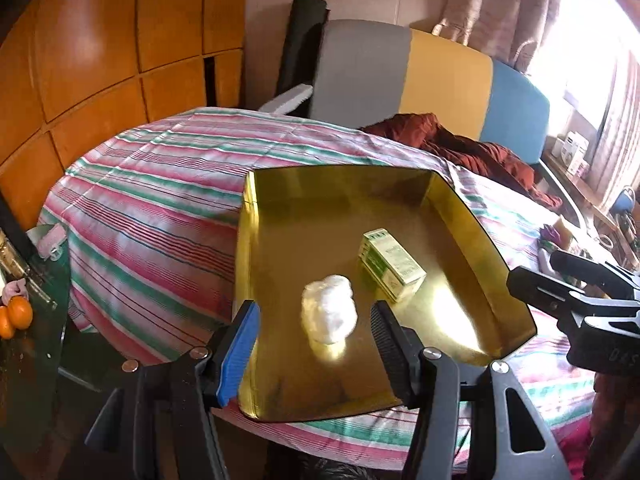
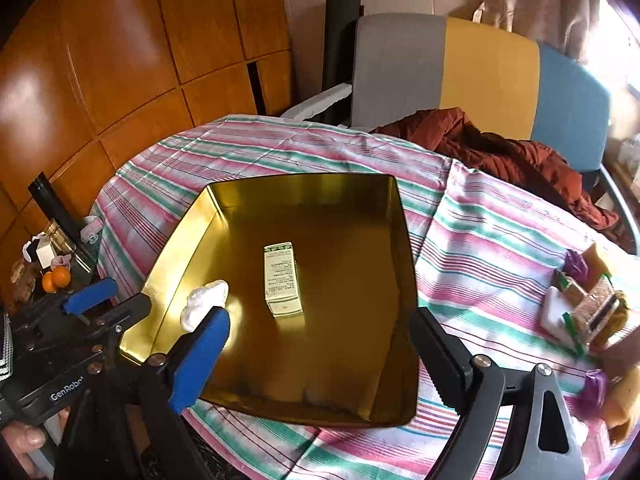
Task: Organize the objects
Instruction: 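Carry the green-white box in the right gripper and drop it into the tray, then grasp the cracker packet with the left gripper while the right gripper reaches the yellow sponges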
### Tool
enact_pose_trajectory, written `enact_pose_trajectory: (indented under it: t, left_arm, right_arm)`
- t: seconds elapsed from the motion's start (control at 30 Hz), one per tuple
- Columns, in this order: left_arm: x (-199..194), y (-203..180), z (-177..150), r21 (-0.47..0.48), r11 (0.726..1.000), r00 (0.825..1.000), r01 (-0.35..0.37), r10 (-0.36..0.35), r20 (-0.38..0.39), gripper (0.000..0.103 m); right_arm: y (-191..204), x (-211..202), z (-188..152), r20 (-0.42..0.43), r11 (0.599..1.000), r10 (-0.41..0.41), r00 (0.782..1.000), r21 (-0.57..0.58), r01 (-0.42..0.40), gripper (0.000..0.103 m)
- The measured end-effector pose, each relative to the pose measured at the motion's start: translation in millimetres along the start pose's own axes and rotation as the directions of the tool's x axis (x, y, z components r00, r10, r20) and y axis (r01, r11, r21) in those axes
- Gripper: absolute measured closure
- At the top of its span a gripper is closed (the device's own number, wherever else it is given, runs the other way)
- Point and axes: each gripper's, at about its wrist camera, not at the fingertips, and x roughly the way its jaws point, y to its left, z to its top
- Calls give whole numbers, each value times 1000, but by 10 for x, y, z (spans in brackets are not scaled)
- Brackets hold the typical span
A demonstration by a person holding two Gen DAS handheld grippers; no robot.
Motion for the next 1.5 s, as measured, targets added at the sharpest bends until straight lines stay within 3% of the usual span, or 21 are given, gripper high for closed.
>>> enact_pose_trajectory:
  t: [0.37,0.5,0.93,1.17,1.5]
  left_arm:
    - [-100,-360,8,83,996,999,37,-38,16,45]
    - [-85,-517,22,125,987,995,103,-104,1,45]
    - [-25,-973,74,217,949,973,229,-224,-48,44]
    - [-22,-1351,103,298,911,959,285,-275,-75,44]
    - [60,-1944,123,390,841,927,375,-349,-137,44]
  right_arm:
    - [-246,-235,-173,45,995,-88,995,50,86,6]
    - [-401,-308,-242,50,989,-126,991,79,121,3]
    - [-1167,-575,-461,33,946,-251,967,219,238,2]
    - [-1970,-911,-623,5,875,-350,937,357,325,1]
    - [-2993,-1465,-911,-82,713,-509,857,517,474,0]
